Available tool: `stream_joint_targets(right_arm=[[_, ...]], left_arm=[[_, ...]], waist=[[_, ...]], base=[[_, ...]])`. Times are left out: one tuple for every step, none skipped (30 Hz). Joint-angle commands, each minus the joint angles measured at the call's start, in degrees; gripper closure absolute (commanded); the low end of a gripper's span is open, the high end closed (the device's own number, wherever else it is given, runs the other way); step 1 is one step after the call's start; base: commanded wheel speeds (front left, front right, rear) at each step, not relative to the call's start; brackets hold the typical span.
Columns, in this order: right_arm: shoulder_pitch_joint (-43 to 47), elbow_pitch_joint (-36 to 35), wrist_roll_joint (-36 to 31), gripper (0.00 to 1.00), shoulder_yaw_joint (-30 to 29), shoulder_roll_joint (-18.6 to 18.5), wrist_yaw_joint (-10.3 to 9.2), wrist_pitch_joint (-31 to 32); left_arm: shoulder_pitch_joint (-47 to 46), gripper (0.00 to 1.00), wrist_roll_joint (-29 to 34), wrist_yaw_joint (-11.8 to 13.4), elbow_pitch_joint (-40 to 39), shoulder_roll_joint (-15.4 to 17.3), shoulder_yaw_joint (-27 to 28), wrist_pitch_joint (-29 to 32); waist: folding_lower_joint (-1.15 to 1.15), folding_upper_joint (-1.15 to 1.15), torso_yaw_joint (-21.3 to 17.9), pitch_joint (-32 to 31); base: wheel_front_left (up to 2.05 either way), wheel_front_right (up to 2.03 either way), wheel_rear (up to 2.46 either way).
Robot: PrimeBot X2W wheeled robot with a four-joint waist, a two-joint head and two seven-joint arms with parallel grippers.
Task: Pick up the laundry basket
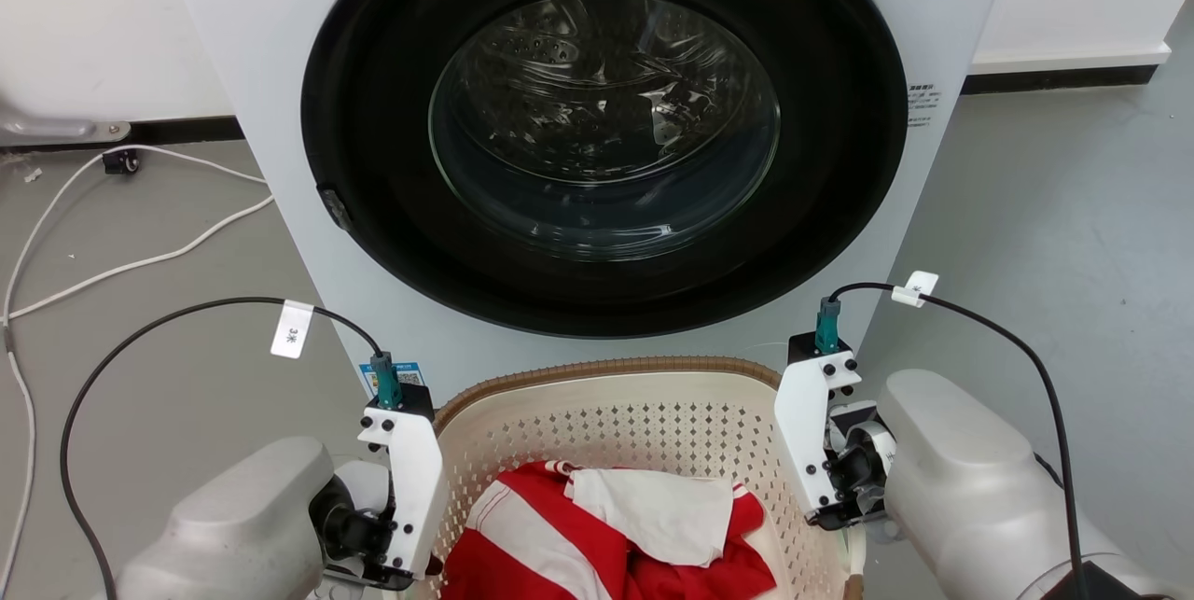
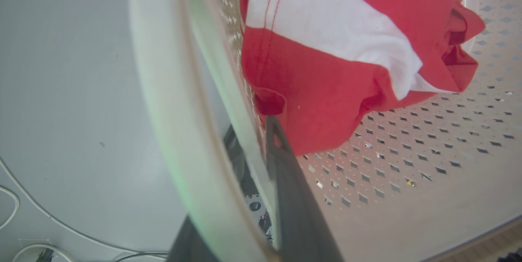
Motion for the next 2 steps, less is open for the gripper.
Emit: stream_joint_targets(right_arm=[[-1.0,-0.1,-0.2,1.00,0.3,-0.9,0.18,-0.2],[-1.0,0.1,-0.1,1.00,0.3,-0.8,0.18,-0.2]], left_arm=[[-0.3,1.00,0.5,-0.2,0.4,0.6,-0.5,0.3],[-0.3,1.00,0.5,-0.2,0.4,0.6,-0.5,0.4]], waist=[[0.00,0.00,0.0,0.0],[0.00,0.00,-0.1,0.0]], base=[[0.00,0.00,0.00],[0.00,0.00,0.00]])
